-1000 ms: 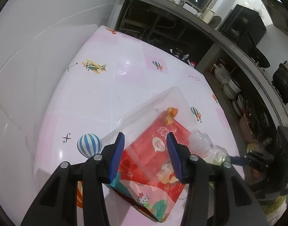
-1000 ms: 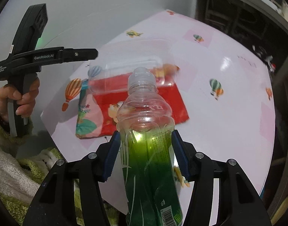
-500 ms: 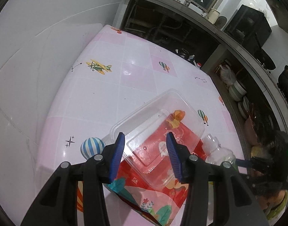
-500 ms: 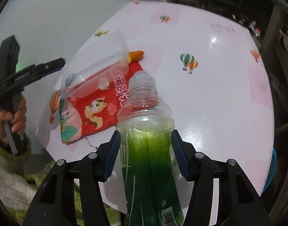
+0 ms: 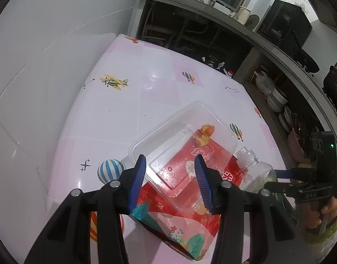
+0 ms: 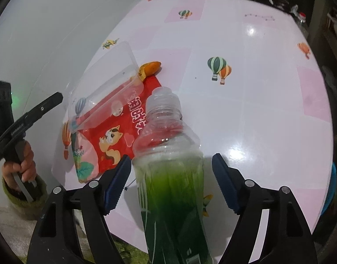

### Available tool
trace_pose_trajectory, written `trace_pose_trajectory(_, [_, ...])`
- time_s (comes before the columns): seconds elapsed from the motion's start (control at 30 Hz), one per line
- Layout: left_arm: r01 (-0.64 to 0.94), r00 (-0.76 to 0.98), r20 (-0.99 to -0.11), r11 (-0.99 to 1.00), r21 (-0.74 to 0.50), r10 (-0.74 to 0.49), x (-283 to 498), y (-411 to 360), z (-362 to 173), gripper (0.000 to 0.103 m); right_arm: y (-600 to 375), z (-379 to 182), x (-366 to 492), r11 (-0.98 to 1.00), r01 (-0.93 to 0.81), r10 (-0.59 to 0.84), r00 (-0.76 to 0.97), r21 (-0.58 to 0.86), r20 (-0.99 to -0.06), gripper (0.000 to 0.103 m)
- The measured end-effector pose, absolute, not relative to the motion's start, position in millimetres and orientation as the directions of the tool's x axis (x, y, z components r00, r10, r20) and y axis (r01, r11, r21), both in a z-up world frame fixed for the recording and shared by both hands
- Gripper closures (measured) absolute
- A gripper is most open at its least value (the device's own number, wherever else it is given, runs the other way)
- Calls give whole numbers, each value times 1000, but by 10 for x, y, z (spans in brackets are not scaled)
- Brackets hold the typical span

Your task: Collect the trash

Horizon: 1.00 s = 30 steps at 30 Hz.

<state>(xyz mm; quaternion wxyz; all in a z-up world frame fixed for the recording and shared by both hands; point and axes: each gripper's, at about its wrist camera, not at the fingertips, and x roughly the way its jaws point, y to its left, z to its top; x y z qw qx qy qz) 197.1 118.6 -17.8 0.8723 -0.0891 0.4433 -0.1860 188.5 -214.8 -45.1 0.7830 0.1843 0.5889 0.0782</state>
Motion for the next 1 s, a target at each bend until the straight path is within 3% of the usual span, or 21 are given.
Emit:
trace_pose_trajectory(0.47, [284,576,-703,909,-306,-417,1870,1211,-59,58,-2070,-498,1901,915,106,346,286,389,-894,36])
trace_pose_trajectory(0.7, [379,568,-679,880,-287,-466,1723,1098,13,55,-2136,-492,1866,917,154,309,311,368,-899,36])
trace_pose_trajectory(0.87, [498,535,-671,833,-239,-513,1554,832,49,53,-2145,-456,1828,935,171,245,321,311,-915,36])
trace_pose_trajectory(1.0, [545,531,-700,825,-149,-478,1499,582,-28,53,-2181,-462,1789,933,189,234,328,306,-915,36])
